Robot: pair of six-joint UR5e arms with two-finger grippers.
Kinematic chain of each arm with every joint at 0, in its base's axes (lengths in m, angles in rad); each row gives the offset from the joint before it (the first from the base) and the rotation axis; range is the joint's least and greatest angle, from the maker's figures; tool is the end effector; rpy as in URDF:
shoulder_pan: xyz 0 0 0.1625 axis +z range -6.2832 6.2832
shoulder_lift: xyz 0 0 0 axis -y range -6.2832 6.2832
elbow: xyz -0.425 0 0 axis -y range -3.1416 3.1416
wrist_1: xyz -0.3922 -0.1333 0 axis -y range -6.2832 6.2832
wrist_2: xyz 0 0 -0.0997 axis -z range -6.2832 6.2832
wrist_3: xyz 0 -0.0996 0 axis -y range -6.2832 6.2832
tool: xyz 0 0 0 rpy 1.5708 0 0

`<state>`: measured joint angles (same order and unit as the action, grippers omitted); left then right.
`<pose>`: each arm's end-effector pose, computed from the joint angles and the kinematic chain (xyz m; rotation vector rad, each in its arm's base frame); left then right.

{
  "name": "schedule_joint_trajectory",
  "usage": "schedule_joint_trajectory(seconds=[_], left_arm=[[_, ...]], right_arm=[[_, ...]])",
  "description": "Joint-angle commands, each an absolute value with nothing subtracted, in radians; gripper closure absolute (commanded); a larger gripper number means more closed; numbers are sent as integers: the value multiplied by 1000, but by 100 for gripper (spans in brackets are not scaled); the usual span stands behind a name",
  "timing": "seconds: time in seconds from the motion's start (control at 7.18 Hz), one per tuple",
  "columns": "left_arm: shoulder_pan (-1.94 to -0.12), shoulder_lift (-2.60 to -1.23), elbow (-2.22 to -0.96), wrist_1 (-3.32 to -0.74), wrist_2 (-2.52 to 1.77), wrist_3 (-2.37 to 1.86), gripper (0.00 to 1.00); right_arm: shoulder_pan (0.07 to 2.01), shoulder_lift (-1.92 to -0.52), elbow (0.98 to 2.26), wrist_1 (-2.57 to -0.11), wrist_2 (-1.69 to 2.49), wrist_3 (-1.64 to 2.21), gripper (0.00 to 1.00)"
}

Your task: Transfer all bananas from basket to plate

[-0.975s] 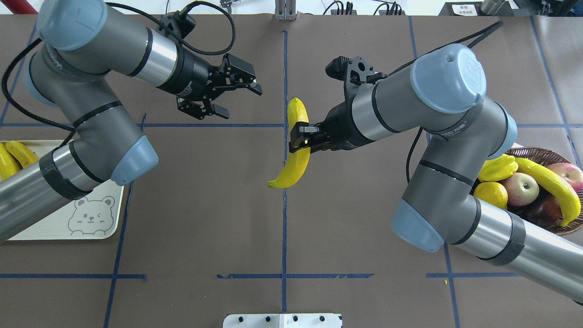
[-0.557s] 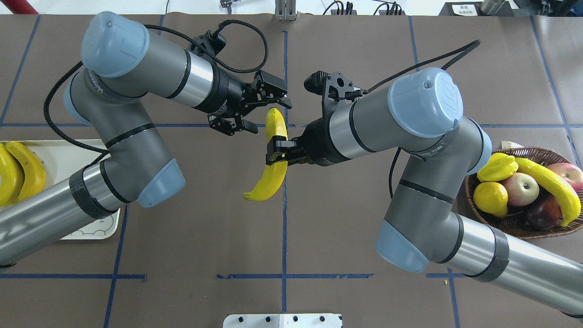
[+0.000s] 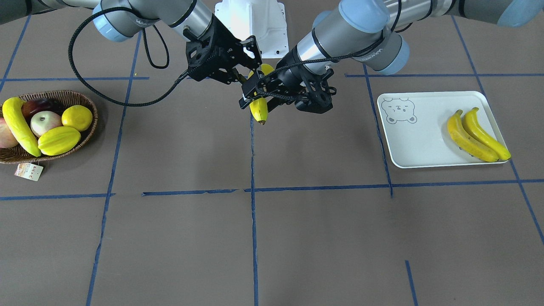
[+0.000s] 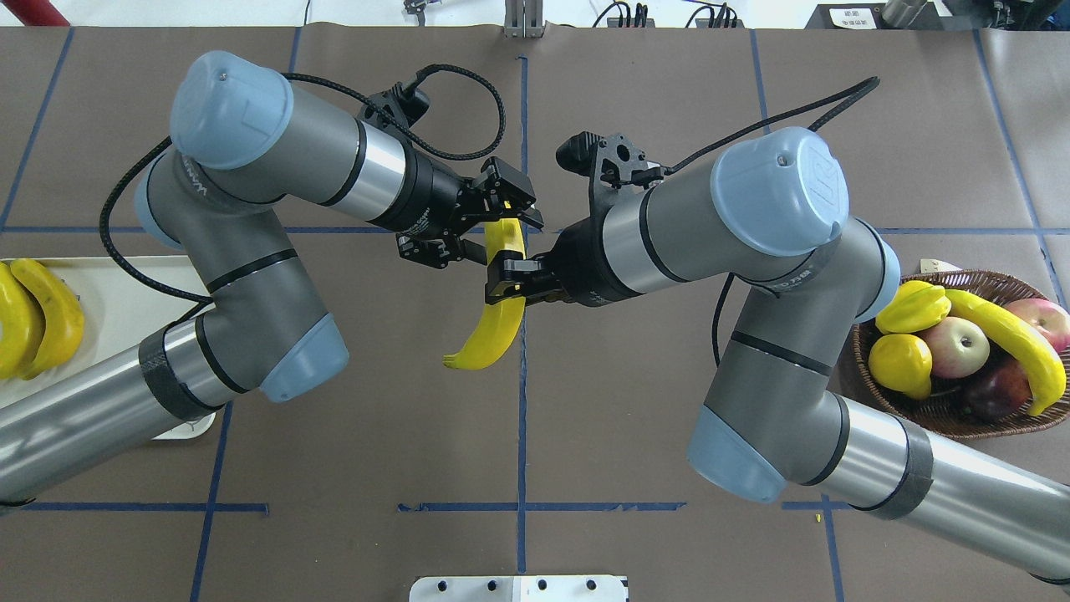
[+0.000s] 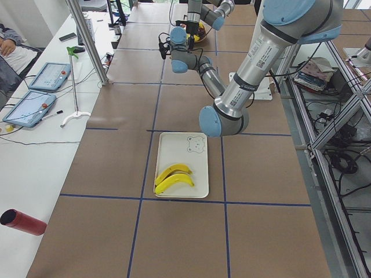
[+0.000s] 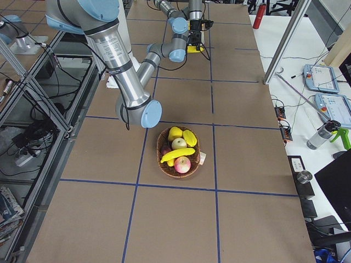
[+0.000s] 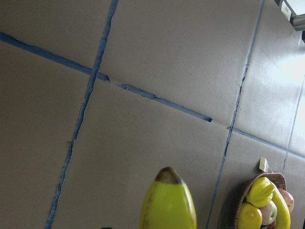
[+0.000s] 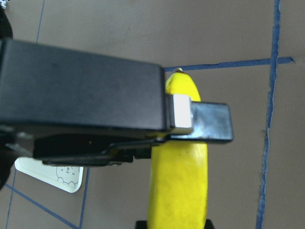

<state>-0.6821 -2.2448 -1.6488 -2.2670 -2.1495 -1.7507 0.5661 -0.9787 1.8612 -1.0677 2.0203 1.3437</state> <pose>0.4523 -0.4688 0.1379 -0.1085 1.4705 -0.2822 -0.4521 -0.3940 0.1308 0.1790 -1.3928 -0.0299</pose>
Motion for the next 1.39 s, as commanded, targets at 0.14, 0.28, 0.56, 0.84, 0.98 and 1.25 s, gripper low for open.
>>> schedule_joint_trajectory(seconds=[0.14, 0.28, 0.56, 0.84, 0.98, 1.25], left_arm=[[-683, -2237, -1652, -2287, -2151, -1752, 100], [-684, -2237, -1652, -2287, -2151, -1752, 100], [-692, -2221, -1664, -2287, -2152, -1752, 100], [-698, -2183, -1667, -2292, -2151, -1749, 100], [-706, -2154, -1670, -2287, -2113, -1764, 100], [-751, -2082, -1677, -2228, -2043, -1799, 100]], right_arm=[[566, -979, 1862, -1068, 2020, 1344, 78], [568, -979, 1861, -1068, 2019, 1347, 2], [571, -979, 1862, -1068, 2019, 1348, 1], [609, -979, 1865, -1084, 2026, 1347, 1], [627, -988, 1865, -1107, 2029, 1347, 1], [666, -991, 1867, -1256, 2034, 1330, 1]])
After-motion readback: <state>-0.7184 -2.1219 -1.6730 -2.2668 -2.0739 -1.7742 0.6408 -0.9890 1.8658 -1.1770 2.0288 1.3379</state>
